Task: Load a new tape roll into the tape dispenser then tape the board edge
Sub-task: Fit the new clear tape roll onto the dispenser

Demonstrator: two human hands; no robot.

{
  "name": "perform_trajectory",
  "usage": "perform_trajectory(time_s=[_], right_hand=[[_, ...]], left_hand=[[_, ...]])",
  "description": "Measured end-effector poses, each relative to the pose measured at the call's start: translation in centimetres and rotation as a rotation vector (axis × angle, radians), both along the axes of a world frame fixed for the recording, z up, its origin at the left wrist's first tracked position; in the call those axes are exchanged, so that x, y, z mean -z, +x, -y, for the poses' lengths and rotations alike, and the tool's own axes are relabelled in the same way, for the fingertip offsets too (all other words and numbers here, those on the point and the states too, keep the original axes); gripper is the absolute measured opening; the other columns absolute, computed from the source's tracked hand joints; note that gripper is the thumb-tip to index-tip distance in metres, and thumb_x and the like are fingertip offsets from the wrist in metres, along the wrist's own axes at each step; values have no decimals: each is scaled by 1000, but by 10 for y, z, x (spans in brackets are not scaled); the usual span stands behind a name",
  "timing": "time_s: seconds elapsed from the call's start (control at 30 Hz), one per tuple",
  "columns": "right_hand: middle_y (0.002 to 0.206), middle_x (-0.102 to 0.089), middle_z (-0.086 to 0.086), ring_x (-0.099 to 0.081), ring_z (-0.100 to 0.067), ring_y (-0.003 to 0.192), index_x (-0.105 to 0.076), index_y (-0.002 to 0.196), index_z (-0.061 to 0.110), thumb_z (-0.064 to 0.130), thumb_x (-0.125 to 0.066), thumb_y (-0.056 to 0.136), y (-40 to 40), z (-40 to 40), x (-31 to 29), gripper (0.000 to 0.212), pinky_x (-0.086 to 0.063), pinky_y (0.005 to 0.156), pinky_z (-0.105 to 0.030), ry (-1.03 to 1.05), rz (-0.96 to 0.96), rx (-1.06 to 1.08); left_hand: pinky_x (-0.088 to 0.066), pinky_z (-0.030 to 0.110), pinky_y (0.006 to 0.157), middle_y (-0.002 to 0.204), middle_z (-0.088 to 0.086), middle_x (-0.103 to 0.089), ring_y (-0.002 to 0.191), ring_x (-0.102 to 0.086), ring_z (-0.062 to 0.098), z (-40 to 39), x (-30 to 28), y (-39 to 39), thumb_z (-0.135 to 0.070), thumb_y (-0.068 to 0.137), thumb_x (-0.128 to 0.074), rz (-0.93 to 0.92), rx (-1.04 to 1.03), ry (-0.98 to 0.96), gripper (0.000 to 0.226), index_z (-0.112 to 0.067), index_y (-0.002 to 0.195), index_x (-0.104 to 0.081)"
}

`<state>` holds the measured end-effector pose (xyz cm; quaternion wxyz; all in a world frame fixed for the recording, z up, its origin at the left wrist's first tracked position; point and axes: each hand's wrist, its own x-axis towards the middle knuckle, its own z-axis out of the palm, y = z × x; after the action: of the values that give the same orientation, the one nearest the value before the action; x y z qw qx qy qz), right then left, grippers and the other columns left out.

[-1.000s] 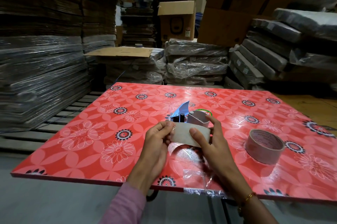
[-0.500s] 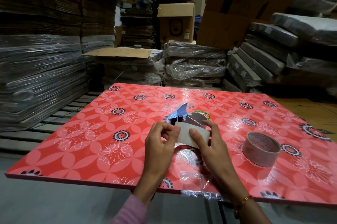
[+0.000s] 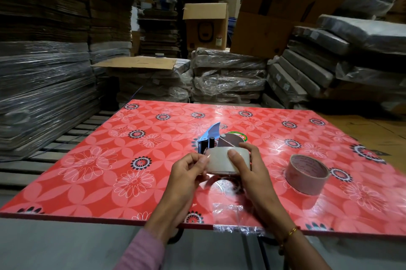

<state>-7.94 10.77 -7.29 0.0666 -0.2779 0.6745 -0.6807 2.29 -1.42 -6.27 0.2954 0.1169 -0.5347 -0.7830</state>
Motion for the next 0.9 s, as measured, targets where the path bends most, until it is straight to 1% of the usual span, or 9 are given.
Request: perform_trajectory(time_s=[0.1,0.17,0.2,0.3,0.37,0.5,0.6,0.8,0.9], right_hand=[[107,-70,1,-72,-25,93,-57,114,44,73,-67,72,-2,0,2,52,-60,80,-53,15,-10,23],[107,-69,-1,-71,-29,94,-57,115,43,76,-68,73,-1,1,3,54,-59,78,-58,40,-28,23],[106,-68,-1,-70,-30,94,-57,115,42,77,-67,73,-1,1,4,56,-59,77,-58,60,-52,23],[98,-69,2,-68,-21,88,-61,104,34,75,-65,76,1,0,2,49,-58,75,-45,97,-115,16],[91,-70,3,-66,-15,80,-62,97,31,70,-65,77,3,-1,0,44,-55,70,-37,79,-87,-18],[89,-71,2,-64,-13,76,-63,97,29,70,-66,77,3,-2,0,45,-54,69,-40,92,-78,-43],[89,-70,-1,-64,-16,75,-63,99,29,71,-67,77,3,-1,0,47,-56,70,-50,95,-72,-45],[82,-63,0,-57,-22,73,-62,105,28,71,-71,76,2,1,1,53,-56,70,-65,69,-46,-59],[85,-64,-2,-58,-23,75,-62,105,28,74,-70,74,3,2,2,56,-55,70,-67,76,-59,-53]], left_hand=[[-49,18,56,67,2,-52,58,-47,9,4,-1,-3,-4,96,-56,26,27,92,15,-5,81,-60],[-48,23,62,71,3,-54,61,-49,11,5,2,-6,-7,97,-56,73,-57,46,16,-8,82,-61],[-48,27,65,75,4,-58,64,-53,13,4,5,-6,-9,97,-57,106,-155,-85,16,-11,82,-62],[-48,29,69,84,-2,-60,75,-57,13,0,8,-3,-11,95,-60,165,-559,-822,13,-16,83,-60],[-45,29,67,83,-4,-57,75,-55,13,-5,6,2,-6,92,-63,88,-691,-1035,11,-13,84,-61],[-48,30,68,78,-9,-64,73,-59,9,-3,6,9,-5,89,-69,41,-712,-930,12,-15,82,-67],[-52,29,68,76,-13,-67,73,-63,6,1,7,10,-10,90,-69,66,-645,-779,11,-19,82,-69],[-52,32,74,71,-3,-69,71,-62,11,8,9,9,-8,91,-67,62,-390,-316,12,-13,81,-70],[-54,34,77,76,-4,-70,75,-64,13,5,10,9,-12,94,-65,67,-386,-321,13,-17,84,-70]])
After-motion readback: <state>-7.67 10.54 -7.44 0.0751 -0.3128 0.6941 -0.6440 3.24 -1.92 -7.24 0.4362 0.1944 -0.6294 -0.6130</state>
